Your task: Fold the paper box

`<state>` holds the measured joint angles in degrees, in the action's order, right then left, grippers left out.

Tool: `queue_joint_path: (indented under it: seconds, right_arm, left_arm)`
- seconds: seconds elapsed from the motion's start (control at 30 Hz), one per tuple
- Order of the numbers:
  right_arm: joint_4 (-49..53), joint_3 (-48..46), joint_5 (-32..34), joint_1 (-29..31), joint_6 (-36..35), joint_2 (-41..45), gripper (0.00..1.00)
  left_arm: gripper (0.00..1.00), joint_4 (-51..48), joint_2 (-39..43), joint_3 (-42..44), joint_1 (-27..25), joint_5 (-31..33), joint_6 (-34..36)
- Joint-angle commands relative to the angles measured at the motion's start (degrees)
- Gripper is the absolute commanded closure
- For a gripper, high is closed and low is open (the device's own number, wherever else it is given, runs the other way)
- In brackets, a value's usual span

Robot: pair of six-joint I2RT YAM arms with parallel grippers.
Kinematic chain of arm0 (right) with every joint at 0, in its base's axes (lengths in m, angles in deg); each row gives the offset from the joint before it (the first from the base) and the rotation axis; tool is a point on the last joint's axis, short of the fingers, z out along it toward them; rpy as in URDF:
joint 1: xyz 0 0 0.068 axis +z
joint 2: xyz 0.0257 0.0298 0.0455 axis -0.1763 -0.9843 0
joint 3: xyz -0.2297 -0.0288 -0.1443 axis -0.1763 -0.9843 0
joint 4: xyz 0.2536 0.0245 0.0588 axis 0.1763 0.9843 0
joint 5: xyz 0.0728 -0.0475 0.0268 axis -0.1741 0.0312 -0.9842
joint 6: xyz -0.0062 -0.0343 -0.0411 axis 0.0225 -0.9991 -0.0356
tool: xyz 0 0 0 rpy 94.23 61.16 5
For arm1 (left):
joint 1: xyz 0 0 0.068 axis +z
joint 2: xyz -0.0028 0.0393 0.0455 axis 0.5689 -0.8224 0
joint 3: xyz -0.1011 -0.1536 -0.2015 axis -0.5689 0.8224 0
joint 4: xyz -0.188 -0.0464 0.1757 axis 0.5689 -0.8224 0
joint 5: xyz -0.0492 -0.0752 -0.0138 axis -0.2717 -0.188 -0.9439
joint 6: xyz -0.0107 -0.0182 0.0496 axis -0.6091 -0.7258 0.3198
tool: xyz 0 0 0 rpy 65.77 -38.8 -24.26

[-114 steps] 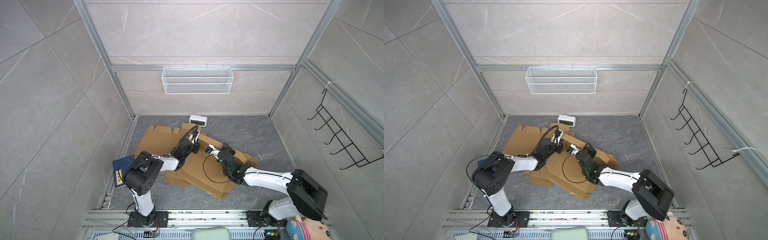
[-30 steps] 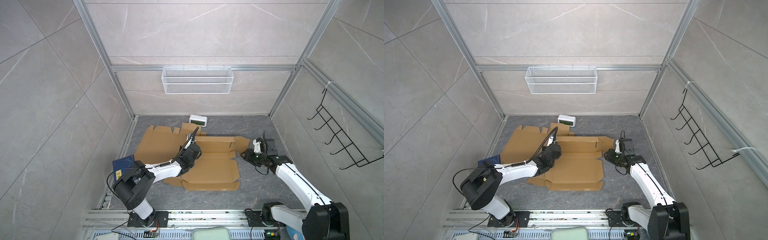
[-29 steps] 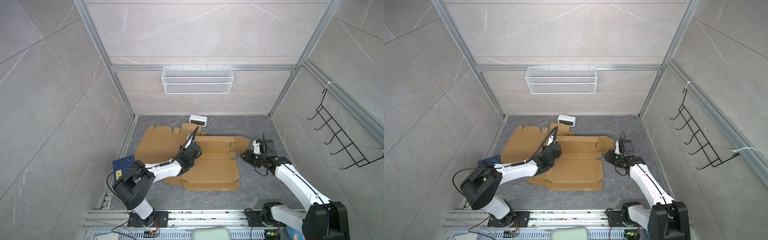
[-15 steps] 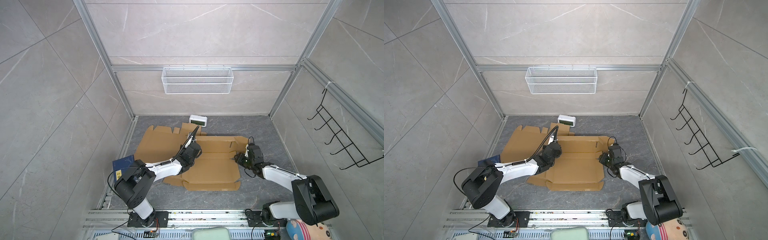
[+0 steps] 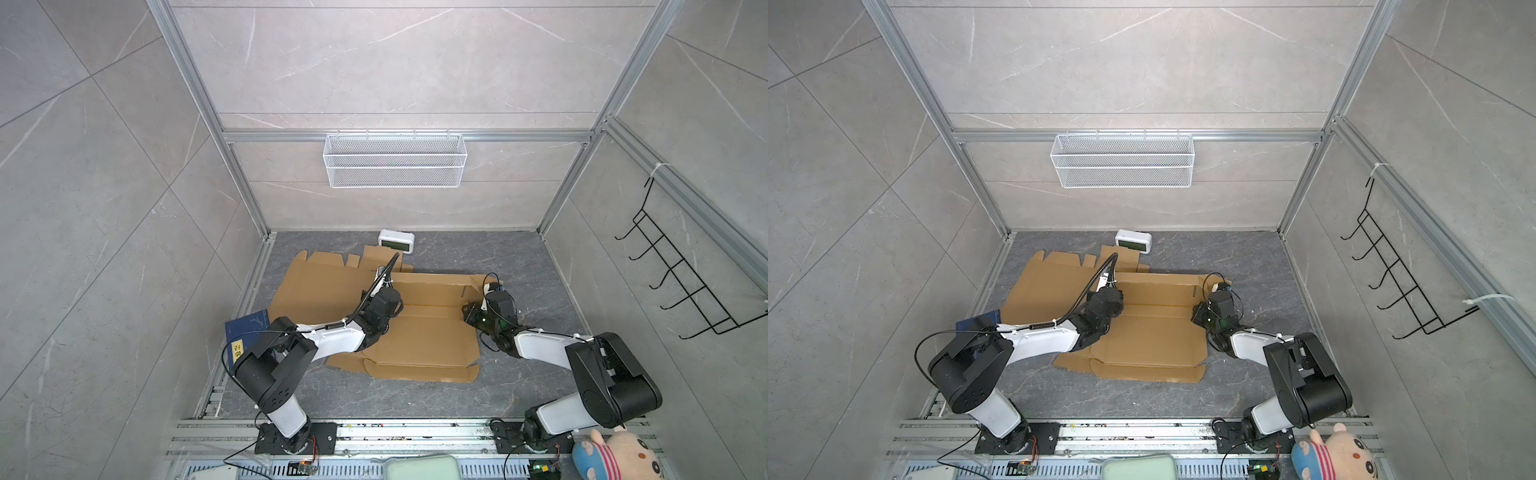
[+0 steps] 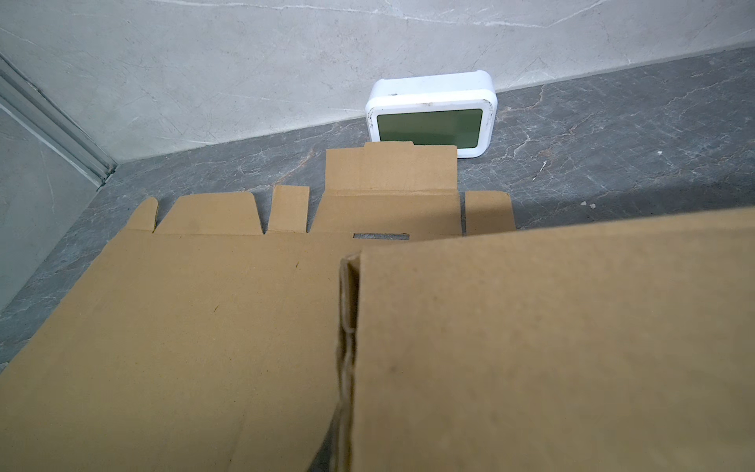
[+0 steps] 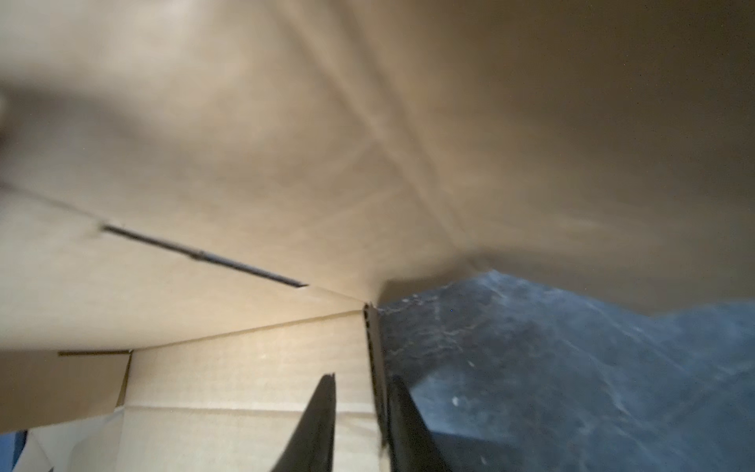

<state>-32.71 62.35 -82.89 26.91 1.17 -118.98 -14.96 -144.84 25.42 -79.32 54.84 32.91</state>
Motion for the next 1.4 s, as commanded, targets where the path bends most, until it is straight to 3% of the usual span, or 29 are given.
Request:
queue_joint_path:
  seconds: [0.0, 0.13, 0.23, 0.37, 0.63, 0.73, 0.87, 1.1, 1.37]
  right_arm:
    - [-0.87, 1.06, -2.13, 0.14, 0.29, -0.59, 0.77]
    - [1.39, 1.94, -5.51, -0.40, -0.46, -0.55, 0.76]
    - [6.55, 2.16, -9.27, -2.65, -2.29, 3.76, 0.68]
    - [21.99, 4.29, -11.11, -7.01, -8.70, 12.39, 0.56]
    - [48.21, 16.31, 2.92, -10.32, -21.35, 24.99, 0.44]
    - [53.11, 25.80, 6.45, -11.30, -29.83, 20.51, 0.40]
    - [61.54, 35.94, 3.50, -11.15, -39.86, 10.19, 0.39]
    - [59.93, 37.56, 0.86, -10.08, -52.66, 8.27, 0.37]
    - [63.71, 44.91, 2.04, -8.85, -59.21, -3.46, 0.38]
  left_arm:
    - [1.00, -3.27, -1.83, 1.26, -0.01, -0.70, 2.17]
    - [1.00, -3.68, -1.63, 1.04, 0.08, -0.52, 2.06]
    - [1.00, -5.16, -0.59, 1.17, 1.09, -0.93, 1.96]
    - [1.00, -5.71, 1.44, 2.21, 3.55, -3.24, 2.23]
    - [1.00, -2.72, 1.42, 2.60, 5.39, -7.51, 7.20]
    - [1.00, -2.29, 1.27, 2.19, 5.71, -8.30, 9.13]
    - [1.00, -2.87, 1.09, 1.16, 5.87, -8.08, 11.37]
    - [1.00, -2.92, 0.83, 0.01, 6.53, -8.98, 14.37]
    - [1.00, -2.36, 0.95, -0.30, 7.86, -11.34, 16.12]
